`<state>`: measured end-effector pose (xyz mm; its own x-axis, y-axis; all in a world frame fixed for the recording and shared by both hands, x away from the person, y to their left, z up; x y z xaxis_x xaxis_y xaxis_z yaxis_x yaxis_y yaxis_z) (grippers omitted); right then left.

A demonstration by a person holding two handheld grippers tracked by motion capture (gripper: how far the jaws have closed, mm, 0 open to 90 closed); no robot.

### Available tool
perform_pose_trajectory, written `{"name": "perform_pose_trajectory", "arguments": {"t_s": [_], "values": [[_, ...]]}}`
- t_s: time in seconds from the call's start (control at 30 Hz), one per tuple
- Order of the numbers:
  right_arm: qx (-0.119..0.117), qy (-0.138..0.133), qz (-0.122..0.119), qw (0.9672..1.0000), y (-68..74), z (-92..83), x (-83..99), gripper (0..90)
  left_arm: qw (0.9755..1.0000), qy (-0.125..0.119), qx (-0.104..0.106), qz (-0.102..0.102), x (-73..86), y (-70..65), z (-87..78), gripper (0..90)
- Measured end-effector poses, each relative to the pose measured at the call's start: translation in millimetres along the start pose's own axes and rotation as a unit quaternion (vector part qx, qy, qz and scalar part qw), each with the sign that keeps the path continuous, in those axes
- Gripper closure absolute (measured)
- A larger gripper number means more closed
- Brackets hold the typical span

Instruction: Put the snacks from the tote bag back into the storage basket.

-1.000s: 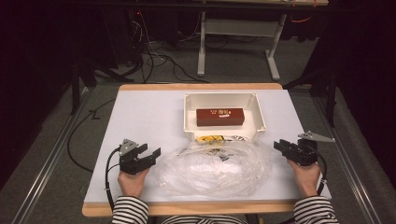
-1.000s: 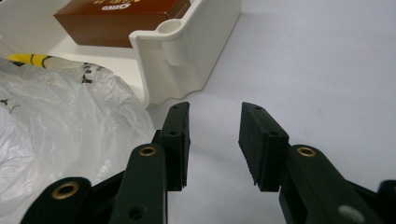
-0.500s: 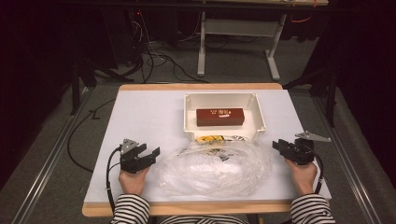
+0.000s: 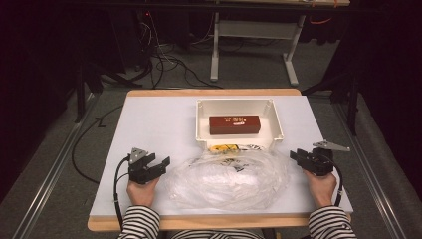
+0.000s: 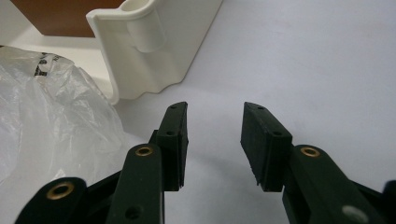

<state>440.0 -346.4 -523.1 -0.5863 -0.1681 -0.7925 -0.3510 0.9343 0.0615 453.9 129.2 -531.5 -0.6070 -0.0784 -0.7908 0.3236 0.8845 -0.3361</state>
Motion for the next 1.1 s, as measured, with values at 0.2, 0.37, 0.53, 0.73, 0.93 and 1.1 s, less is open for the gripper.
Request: {"name": "perform_pose_trajectory", "arguments": {"t_s": [0.2,0.37,0.53,0.73,0.93,1.1], "values": [[0.002,0.003,-0.005,1.0000,0.2,2.4,0.8,61.4,1.0000,0.001,-0.003,-0.001,0.5,1.0,2.3,35.3],[0.002,0.004,-0.002,1.0000,0.8,4.9,1.2,60.9,1.0000,0.003,-0.006,0.000,1.4,1.6,3.8,35.3],[0.004,0.008,-0.002,1.0000,1.5,8.1,2.5,60.6,0.9999,0.009,-0.008,0.006,3.2,1.1,5.1,35.2],[0.005,0.013,0.005,0.9999,0.6,13.0,10.5,60.2,0.9999,0.009,-0.008,0.006,3.6,1.1,5.6,34.8],[0.010,0.012,0.000,0.9999,-0.1,13.2,11.9,59.1,0.9999,0.009,-0.009,0.009,3.9,0.7,5.7,34.7],[0.014,0.010,0.002,0.9998,0.1,12.6,12.3,57.8,0.9998,0.010,-0.009,0.014,4.8,0.0,5.8,34.5]]}}
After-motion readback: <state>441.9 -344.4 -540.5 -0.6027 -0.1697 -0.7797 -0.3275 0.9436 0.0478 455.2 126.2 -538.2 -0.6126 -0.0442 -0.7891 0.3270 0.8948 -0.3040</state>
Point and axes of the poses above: each handheld gripper's, and its own axes: z roughly forward along the jaws, x roughly out of its underside, y roughly to its left, the point moved 10 cm from there along z, roughly forward along the jaws, and after that the axes turned 8 degrees about -z, right-handed, at the moved point
